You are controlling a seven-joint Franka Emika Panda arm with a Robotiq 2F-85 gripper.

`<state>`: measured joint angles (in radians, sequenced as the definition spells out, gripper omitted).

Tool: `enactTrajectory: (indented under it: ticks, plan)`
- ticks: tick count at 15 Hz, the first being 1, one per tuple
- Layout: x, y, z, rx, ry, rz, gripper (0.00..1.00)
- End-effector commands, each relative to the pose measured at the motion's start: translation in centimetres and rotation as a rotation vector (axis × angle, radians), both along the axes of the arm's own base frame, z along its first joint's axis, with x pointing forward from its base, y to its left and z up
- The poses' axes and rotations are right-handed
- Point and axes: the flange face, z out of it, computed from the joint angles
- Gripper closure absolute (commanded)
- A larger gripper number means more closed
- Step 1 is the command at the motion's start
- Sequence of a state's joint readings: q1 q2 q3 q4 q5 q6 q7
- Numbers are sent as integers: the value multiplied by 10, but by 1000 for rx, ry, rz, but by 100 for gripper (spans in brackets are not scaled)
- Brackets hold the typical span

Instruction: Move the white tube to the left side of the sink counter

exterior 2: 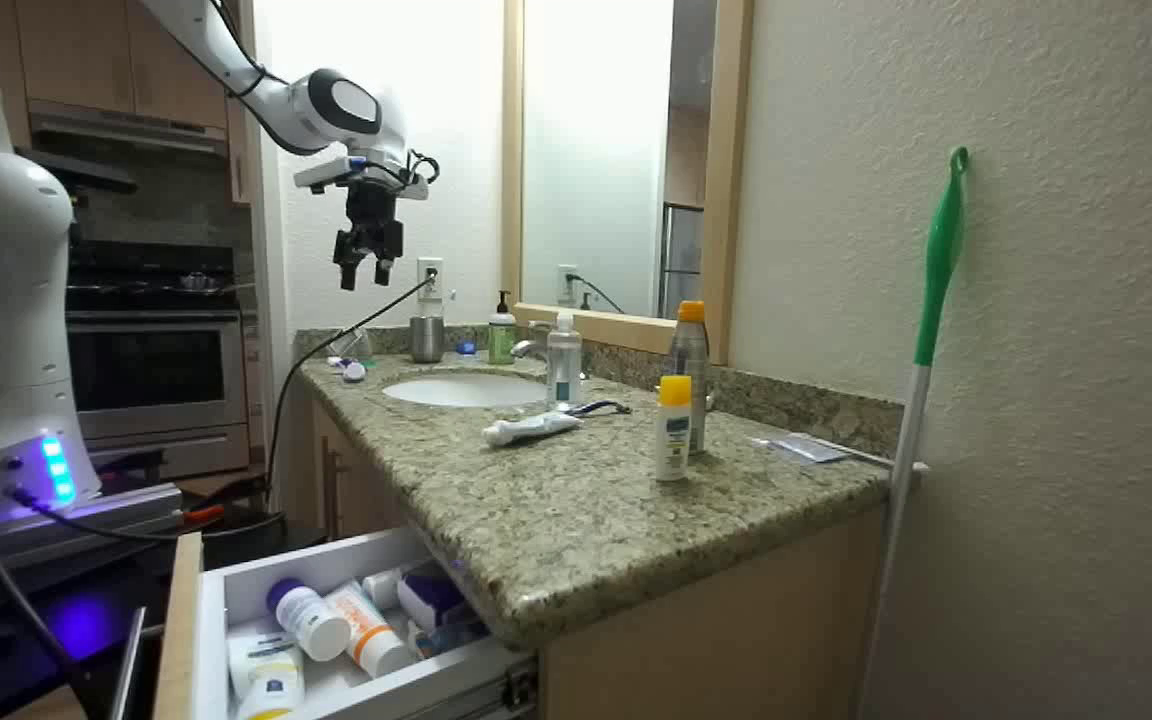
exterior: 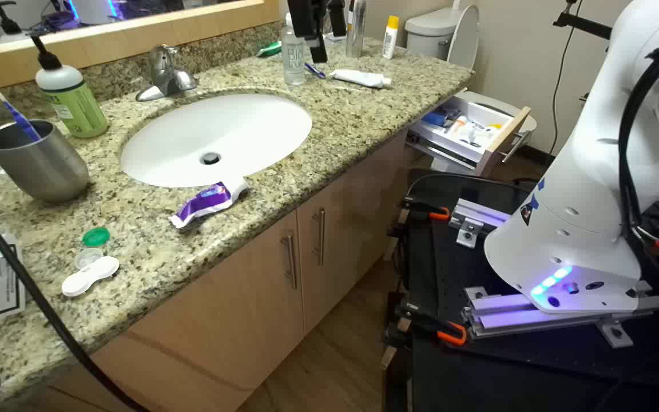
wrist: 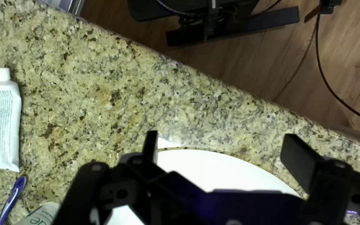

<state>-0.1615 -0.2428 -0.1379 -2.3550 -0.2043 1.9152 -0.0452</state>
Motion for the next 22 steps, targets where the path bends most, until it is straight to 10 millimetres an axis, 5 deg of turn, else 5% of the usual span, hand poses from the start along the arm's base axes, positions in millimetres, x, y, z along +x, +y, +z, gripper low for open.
enactTrajectory:
  ticks: [1,7,13,18,22]
  plan:
    - [0,0,0,0,0,0,0]
    - [-18,-99,-11,32,-81,87,0]
    - [-58,-192,-58,-21,-23,159,0]
    - [-56,-194,-61,-70,-68,77,0]
    - [-46,-203,-68,71,-29,251,0]
